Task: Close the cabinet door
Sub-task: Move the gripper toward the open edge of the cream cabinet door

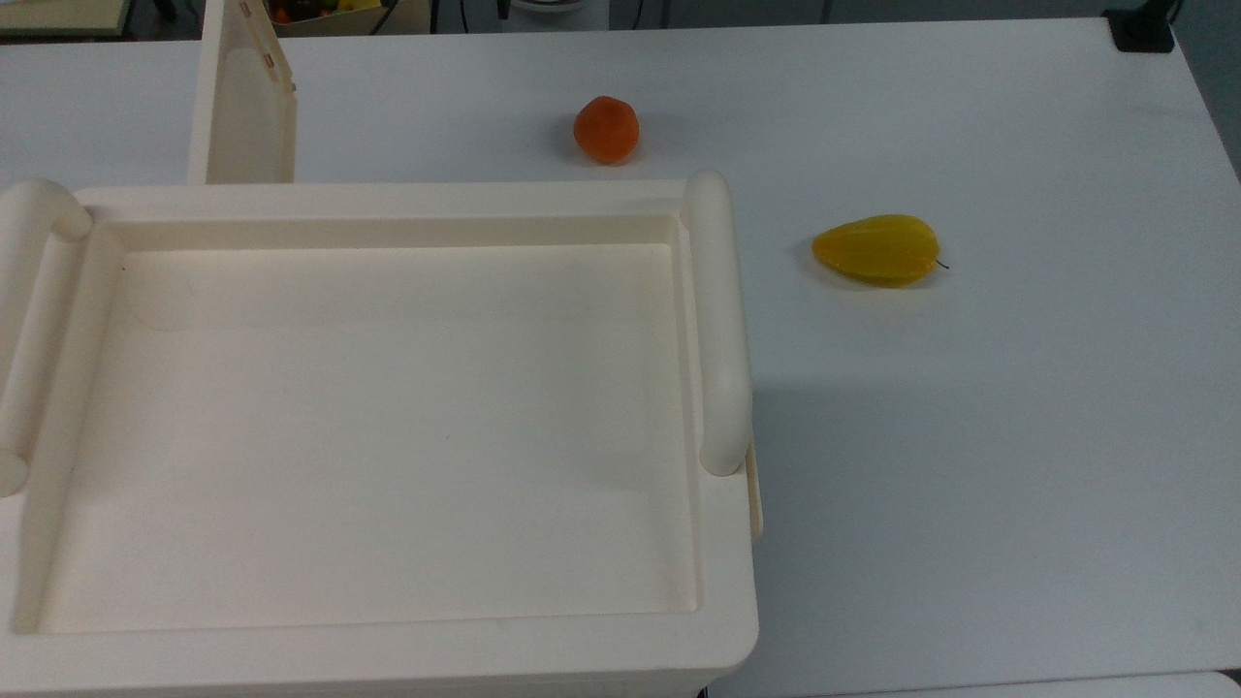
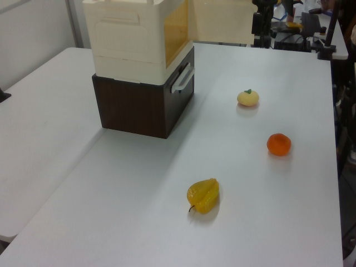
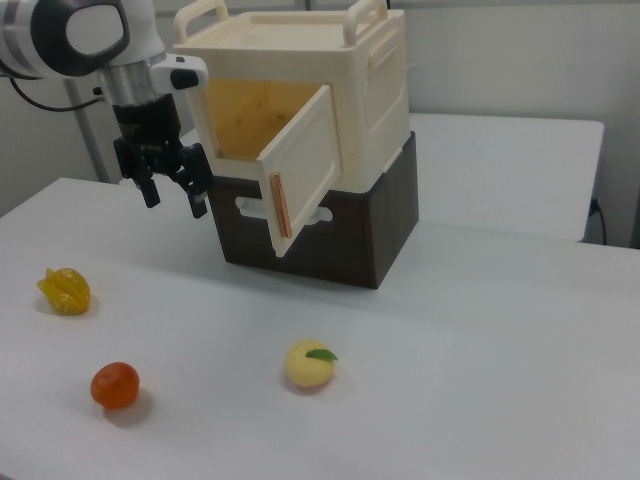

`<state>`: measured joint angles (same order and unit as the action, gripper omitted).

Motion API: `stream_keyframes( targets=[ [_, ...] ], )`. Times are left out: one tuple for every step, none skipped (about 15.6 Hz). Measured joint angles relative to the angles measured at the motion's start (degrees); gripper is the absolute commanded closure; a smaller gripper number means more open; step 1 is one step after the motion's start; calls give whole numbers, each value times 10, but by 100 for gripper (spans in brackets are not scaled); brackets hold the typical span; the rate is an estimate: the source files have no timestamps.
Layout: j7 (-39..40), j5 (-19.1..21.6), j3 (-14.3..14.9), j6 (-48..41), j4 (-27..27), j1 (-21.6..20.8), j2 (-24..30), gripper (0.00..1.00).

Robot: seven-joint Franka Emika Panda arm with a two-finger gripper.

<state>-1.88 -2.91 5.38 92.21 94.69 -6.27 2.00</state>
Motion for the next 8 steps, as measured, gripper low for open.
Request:
stream_keyframes(
  targets=[
    [0,0,0,0,0,0,0,0],
    [1,-1,0,5,0,1,0,0],
    [5,-3,0,12,0,2,-1,0],
    [11,-3,0,17,0,3,-2,0],
    [18,-3,0,20,0,3,-3,0],
    [20,-3,0,21,0,3,-4,0],
    [24,-3,0,23,0,3,-5,0],
    [26,-3,0,24,0,3,-5,0]
  ],
)
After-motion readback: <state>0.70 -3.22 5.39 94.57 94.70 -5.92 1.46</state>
